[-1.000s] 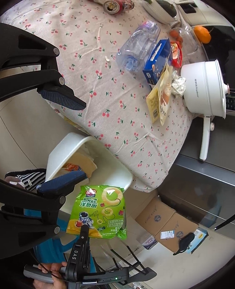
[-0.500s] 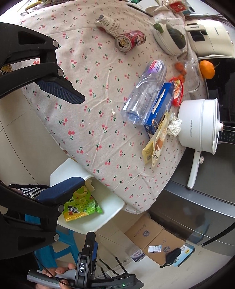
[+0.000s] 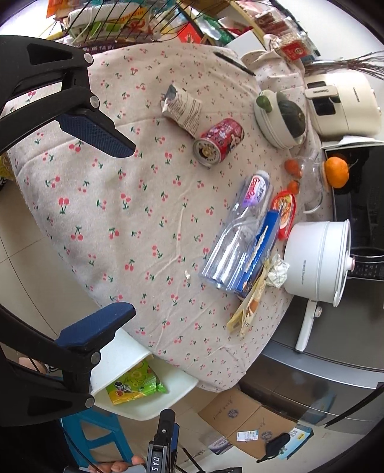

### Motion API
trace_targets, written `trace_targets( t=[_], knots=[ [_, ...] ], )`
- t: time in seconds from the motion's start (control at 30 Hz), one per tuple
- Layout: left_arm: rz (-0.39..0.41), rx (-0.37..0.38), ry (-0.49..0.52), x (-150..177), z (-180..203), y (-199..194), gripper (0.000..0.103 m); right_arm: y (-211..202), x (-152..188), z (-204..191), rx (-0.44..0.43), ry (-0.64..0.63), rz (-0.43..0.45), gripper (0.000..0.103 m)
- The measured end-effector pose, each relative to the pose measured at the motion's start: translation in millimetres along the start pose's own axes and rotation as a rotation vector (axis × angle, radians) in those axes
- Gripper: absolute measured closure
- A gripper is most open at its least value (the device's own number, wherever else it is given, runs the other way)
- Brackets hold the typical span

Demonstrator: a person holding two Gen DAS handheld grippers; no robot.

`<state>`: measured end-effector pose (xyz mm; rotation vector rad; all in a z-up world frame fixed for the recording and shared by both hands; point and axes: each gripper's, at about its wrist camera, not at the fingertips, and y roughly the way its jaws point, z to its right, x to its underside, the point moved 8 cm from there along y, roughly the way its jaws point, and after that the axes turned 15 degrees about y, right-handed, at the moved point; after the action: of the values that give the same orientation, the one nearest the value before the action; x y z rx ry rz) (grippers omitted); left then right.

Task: Collect trash
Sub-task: 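Grasp the silver-and-white snack pouch with the left tool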

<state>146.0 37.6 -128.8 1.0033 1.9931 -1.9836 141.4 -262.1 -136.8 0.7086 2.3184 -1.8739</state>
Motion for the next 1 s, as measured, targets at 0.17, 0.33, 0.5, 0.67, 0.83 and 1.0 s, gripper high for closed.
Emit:
trace_targets(
  t=[0.17,0.33,0.5,0.67,0.83,1.0],
  knots=[
    [-0.016,-0.066,-0.009,14.5,-41.6,1.0,0.000,3.7,1.9,-25.1,-0.003,-0.047,0.008,0.020],
    [-0.011,-0.123,-0.059,27.6,-91.7,7.4,0.000,13.9,3.3,-42.3,-0.009,-0.060,0.000,0.019],
    [-0.028,-0.133,-0.143,38.6,-136.3,28.6,0.000,29.6,-1.7,-57.8,-0.010,-0.050,-0.021,0.019],
    [-0.046,-0.085,-0.242,42.5,-158.1,53.9,0.001,37.6,-13.0,-78.1,-0.017,-0.081,-0.021,0.019],
    [-0.014,-0.049,-0.359,33.6,-174.3,72.5,0.020,40.8,-22.3,-87.9,-0.004,-0.116,-0.005,0.019],
    [-0.017,0.011,-0.430,28.4,-174.3,94.1,0.041,42.9,-28.8,-87.6,-0.001,-0.119,-0.002,0.019]
  ],
)
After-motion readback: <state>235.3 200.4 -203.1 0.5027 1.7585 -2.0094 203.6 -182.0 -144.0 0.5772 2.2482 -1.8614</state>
